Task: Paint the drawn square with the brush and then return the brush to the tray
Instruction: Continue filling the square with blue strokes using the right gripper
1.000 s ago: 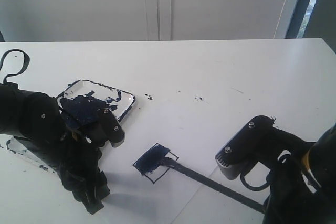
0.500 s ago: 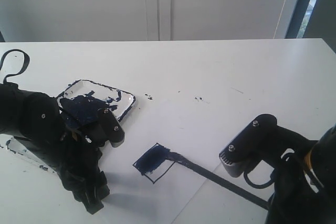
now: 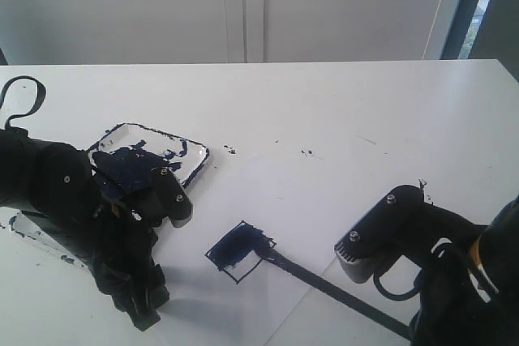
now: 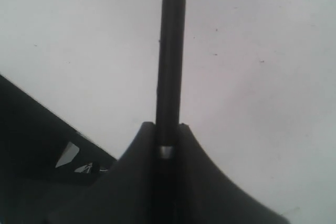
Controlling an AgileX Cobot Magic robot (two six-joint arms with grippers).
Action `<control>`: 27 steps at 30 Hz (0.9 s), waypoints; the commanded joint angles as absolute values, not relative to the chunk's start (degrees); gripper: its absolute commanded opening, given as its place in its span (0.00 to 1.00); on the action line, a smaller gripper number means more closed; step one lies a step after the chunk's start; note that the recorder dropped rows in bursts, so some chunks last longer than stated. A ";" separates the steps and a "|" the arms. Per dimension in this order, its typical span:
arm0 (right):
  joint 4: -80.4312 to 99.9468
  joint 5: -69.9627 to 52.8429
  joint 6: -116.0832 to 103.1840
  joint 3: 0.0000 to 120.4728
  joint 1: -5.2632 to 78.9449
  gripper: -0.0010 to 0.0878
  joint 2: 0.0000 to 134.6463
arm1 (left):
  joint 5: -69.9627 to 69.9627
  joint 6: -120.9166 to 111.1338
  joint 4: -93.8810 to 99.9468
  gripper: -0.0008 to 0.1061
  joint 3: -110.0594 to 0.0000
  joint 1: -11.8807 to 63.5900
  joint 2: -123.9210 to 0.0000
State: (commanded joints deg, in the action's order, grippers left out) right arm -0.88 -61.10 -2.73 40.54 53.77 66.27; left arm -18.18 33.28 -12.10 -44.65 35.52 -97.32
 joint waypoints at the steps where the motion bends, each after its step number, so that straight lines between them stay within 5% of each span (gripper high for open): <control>1: -1.07 -61.10 -2.59 40.54 53.77 0.01 66.27 | -18.18 33.28 -12.10 0.54 -44.65 35.52 -97.32; 27: -7.88 -61.35 2.67 40.54 53.77 0.01 66.27 | -18.05 33.28 -12.10 0.54 -44.65 35.52 -97.32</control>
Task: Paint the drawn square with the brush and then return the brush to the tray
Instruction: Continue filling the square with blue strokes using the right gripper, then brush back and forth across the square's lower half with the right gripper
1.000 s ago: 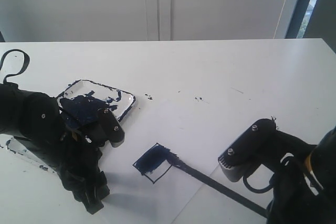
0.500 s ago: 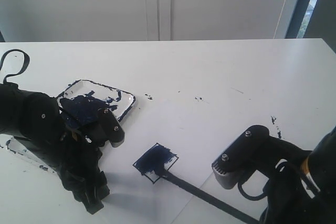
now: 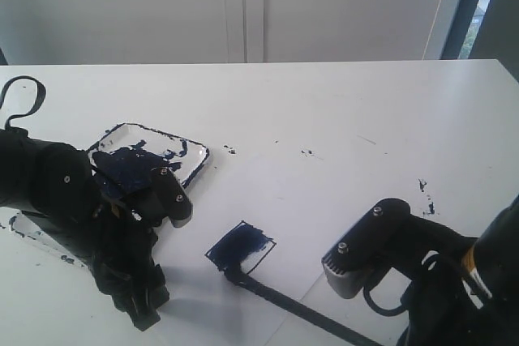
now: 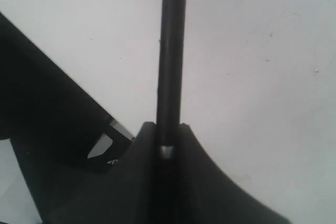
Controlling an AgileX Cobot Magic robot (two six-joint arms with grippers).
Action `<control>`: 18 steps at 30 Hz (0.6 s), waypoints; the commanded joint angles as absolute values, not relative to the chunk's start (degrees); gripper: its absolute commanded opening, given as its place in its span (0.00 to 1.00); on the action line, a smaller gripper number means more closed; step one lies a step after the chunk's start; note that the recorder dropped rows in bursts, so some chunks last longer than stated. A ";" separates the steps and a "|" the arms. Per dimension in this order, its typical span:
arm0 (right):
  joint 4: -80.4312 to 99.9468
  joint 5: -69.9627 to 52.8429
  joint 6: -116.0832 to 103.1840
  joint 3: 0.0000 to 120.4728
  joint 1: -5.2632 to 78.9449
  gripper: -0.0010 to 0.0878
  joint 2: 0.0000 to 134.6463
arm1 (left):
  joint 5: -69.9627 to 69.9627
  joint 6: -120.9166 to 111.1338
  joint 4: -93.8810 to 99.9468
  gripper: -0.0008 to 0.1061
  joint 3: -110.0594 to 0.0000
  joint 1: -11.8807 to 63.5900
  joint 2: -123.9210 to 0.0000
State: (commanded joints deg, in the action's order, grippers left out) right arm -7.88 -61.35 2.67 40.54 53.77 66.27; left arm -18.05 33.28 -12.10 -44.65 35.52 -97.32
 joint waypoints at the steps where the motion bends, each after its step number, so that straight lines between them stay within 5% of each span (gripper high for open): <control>1: -7.88 -61.34 2.49 40.54 53.77 0.01 66.27 | -18.05 33.28 -12.10 0.54 -44.65 35.52 -97.32; 18: -2.14 -62.73 -2.06 40.54 53.77 0.01 66.27 | -18.05 33.28 -12.10 0.54 -44.65 35.52 -97.32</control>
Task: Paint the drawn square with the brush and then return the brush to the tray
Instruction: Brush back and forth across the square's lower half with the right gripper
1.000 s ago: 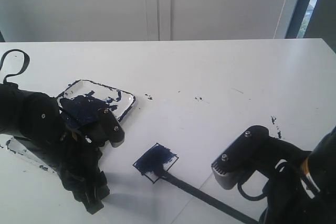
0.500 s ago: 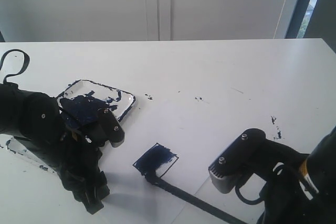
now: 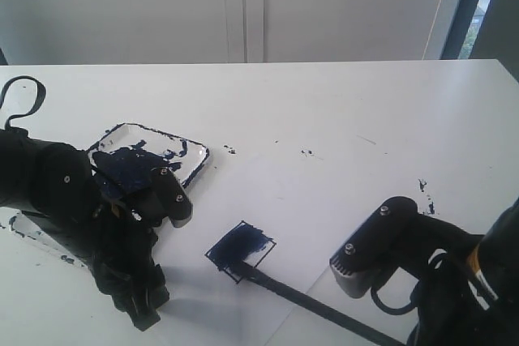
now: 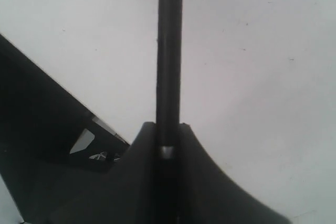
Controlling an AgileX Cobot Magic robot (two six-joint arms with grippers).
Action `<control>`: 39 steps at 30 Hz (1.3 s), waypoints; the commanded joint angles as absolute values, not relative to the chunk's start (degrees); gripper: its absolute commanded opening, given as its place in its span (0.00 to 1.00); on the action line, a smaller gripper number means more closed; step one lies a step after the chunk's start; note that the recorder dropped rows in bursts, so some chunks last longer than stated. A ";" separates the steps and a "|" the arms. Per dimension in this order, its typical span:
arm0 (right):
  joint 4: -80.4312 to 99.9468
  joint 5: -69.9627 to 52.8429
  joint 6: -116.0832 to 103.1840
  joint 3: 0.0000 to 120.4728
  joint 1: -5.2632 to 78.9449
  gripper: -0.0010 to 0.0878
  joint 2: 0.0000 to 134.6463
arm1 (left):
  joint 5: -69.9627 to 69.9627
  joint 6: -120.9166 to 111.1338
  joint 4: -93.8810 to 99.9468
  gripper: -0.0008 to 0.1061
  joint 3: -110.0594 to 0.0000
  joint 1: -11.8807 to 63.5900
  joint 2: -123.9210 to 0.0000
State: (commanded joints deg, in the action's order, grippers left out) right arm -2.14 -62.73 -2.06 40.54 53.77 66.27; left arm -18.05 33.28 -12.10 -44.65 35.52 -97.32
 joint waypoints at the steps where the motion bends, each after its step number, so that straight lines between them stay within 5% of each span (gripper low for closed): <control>1: -1.25 -62.73 -3.00 40.54 53.77 0.01 66.27 | -18.05 33.28 -12.10 0.54 -44.65 35.52 -97.32; 39: -1.39 -64.29 -3.56 40.54 53.77 0.01 66.27 | -18.05 33.28 -12.10 0.54 -44.65 35.52 -97.32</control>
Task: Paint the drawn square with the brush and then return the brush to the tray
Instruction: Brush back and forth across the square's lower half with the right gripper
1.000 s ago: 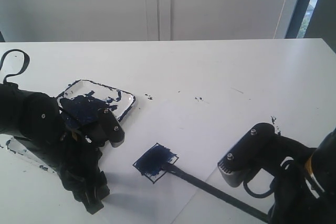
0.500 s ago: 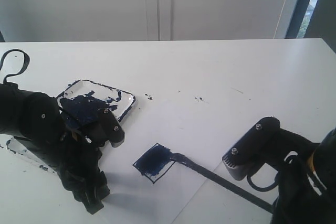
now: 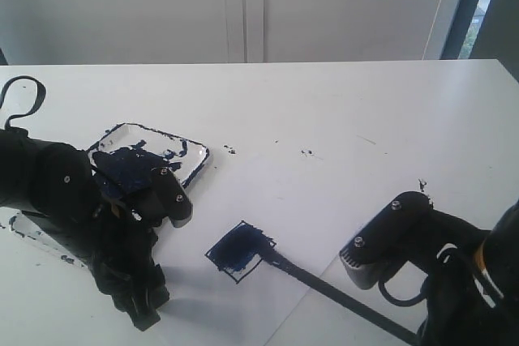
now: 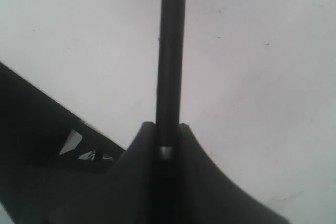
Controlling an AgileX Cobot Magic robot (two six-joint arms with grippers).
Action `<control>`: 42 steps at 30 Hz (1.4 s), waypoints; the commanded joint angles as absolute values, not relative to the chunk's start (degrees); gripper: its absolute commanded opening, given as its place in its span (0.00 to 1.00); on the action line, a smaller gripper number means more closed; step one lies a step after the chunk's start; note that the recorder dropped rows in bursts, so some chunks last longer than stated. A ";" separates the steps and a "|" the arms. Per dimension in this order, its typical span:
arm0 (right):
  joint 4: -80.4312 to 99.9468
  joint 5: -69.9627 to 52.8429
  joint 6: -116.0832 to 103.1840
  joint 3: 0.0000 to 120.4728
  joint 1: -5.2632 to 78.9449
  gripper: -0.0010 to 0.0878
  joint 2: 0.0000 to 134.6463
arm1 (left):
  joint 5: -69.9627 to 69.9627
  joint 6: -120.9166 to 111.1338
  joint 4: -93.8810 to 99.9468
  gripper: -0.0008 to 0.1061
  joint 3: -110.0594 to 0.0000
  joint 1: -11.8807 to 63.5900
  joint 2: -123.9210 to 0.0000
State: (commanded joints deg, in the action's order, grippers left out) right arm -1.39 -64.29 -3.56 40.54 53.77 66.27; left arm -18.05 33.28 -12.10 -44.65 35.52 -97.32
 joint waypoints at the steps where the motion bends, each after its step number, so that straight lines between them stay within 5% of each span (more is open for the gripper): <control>1: -2.02 -64.18 -2.86 40.54 53.77 0.01 66.27 | -18.05 33.28 -12.10 0.54 -44.65 35.52 -97.32; 42: 1.44 -63.78 -4.19 40.54 53.77 0.01 66.27 | -18.05 33.28 -12.10 0.54 -44.65 35.52 -97.32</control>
State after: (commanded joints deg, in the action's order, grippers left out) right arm 1.44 -63.78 -4.19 40.54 53.77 66.27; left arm -18.05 33.28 -12.10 -44.65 35.52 -97.32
